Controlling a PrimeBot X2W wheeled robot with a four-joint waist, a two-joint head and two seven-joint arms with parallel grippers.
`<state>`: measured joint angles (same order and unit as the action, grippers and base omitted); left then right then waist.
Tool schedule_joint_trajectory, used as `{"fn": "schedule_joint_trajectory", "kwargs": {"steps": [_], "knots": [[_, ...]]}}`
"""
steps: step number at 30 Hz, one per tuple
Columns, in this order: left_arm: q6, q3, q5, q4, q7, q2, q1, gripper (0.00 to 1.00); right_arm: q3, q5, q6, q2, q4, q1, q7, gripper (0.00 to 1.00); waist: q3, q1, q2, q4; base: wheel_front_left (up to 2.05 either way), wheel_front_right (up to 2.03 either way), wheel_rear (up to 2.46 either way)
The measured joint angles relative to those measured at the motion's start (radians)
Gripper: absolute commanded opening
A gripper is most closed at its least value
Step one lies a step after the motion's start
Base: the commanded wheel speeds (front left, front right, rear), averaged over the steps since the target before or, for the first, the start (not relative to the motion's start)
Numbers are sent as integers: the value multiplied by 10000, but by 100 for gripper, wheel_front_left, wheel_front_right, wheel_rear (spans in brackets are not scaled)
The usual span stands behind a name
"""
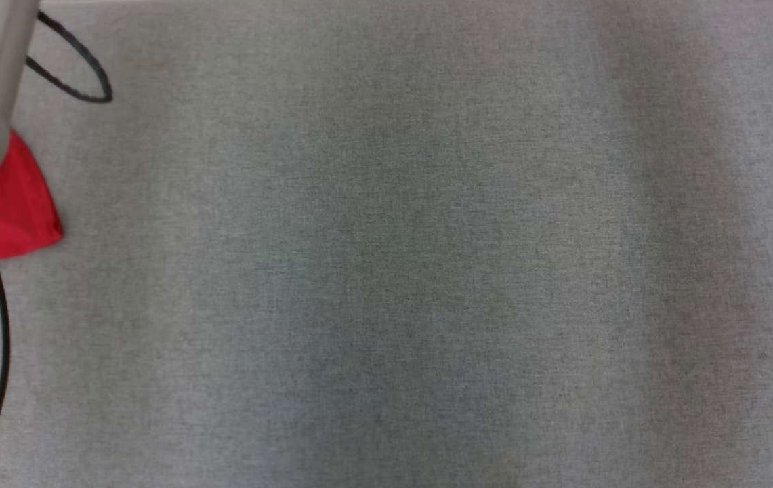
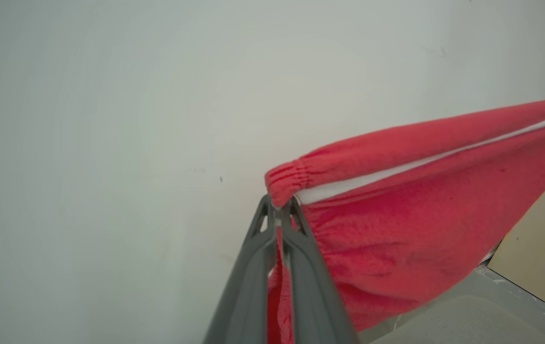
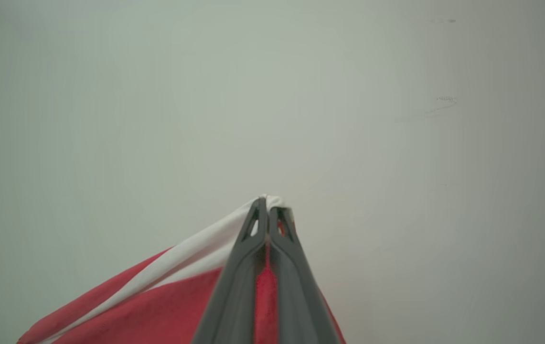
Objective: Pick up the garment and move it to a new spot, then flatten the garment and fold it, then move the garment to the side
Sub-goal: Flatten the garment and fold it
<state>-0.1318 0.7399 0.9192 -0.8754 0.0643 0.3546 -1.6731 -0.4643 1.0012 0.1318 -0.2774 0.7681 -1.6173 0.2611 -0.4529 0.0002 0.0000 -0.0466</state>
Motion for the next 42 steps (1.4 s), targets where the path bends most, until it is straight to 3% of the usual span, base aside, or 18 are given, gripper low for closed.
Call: {"fn": "schedule_joint_trajectory", "kwargs": {"steps": [6, 10, 16, 25, 33, 42], "knots": [[2, 635, 614, -255, -291, -180, 218, 0, -755, 136, 0, -46, 355, 64, 13, 0, 198, -1, -1, -1, 0, 0, 0], [2, 1536, 1012, -17, -428, -146, 1589, 0, -1638, 510, 0, -238, 198, 1387, -65, 0, 522, -1, -1, 5, 0, 0, 0], [2, 2803, 1894, 882, -1218, 489, 3231, 0, -3045, 1225, 0, -911, -535, 3570, -656, 0, 1140, -1, -1, -58, 0, 0, 0], [2, 4247, 3664, 2706, -2949, 1392, 5568, 0, -4700, 2573, 0, -2278, -2042, 6959, -1950, 0, 2733, -4, -1, -101, 0, 0, 0], [13, 4798, 4838, 4119, -4079, 2243, 7576, 0, -5624, 3306, 0, -3636, -3712, 9373, -2815, 0, 4266, -6, 0, -142, 0, 0, 0], [901, 5114, 5488, 7369, -5095, 3636, 9193, 0, -5553, 3783, 0, -5866, -6075, 11021, -3436, 0, 4933, -6, 0, -92, 0, 0, 0]]}}
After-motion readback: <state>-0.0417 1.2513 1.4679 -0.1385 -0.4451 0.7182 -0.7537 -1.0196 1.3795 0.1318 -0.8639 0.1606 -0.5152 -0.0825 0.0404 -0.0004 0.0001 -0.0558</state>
